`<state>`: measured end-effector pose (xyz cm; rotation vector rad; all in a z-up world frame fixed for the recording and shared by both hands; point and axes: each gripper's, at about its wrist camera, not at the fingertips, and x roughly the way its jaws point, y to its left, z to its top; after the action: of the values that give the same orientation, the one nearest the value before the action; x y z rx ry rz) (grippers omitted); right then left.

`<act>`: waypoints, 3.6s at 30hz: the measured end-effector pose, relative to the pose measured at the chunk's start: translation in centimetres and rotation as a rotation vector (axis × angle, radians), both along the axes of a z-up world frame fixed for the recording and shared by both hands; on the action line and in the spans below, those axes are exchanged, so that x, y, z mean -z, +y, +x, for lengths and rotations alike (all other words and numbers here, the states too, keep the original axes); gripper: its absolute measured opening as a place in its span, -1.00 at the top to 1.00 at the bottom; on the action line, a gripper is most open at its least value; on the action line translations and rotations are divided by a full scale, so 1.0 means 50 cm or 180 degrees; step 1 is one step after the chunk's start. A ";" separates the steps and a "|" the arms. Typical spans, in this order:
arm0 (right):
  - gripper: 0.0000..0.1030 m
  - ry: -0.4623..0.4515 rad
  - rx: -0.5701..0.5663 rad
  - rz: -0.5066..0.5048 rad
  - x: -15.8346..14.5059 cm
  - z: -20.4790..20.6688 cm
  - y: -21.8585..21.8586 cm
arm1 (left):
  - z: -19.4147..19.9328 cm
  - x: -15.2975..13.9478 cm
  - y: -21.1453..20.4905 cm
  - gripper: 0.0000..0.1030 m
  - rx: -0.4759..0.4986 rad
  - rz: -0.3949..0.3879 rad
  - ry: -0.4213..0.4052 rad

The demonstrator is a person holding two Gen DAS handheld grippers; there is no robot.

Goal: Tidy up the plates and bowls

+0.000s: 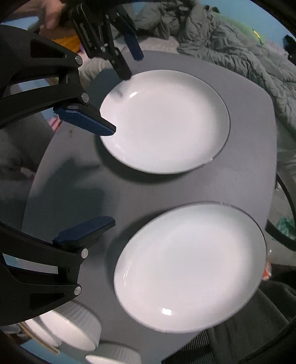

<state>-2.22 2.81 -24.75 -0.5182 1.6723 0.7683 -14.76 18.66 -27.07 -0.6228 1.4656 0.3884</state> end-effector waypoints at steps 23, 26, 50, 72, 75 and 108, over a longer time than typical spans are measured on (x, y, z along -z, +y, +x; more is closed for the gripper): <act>0.28 0.0279 0.0147 0.0186 0.077 0.036 0.044 | 0.060 0.043 0.042 0.14 0.0113 -0.0117 -0.0135; 0.35 0.0252 0.0152 0.0152 0.079 0.032 0.048 | 0.060 0.051 0.043 0.46 0.0155 -0.0179 -0.0116; 0.73 0.0301 0.0270 0.0212 0.047 0.016 0.026 | 0.049 0.029 0.008 0.55 0.0222 -0.0304 -0.0031; 0.73 0.0125 0.0645 0.0333 -0.044 0.128 -0.106 | 0.219 -0.060 -0.118 0.55 0.0758 -0.0236 -0.0245; 0.73 0.0122 0.0737 0.0371 -0.045 0.159 -0.126 | 0.249 -0.063 -0.122 0.55 0.0823 -0.0203 -0.0253; 0.72 0.0283 0.0916 0.0330 0.016 0.326 -0.179 | 0.445 -0.014 -0.195 0.55 0.0675 -0.0015 0.0156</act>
<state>14.08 -6.17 -25.57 -0.1670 1.7315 0.6689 7.48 8.89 -26.37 -0.4585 1.5625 0.2361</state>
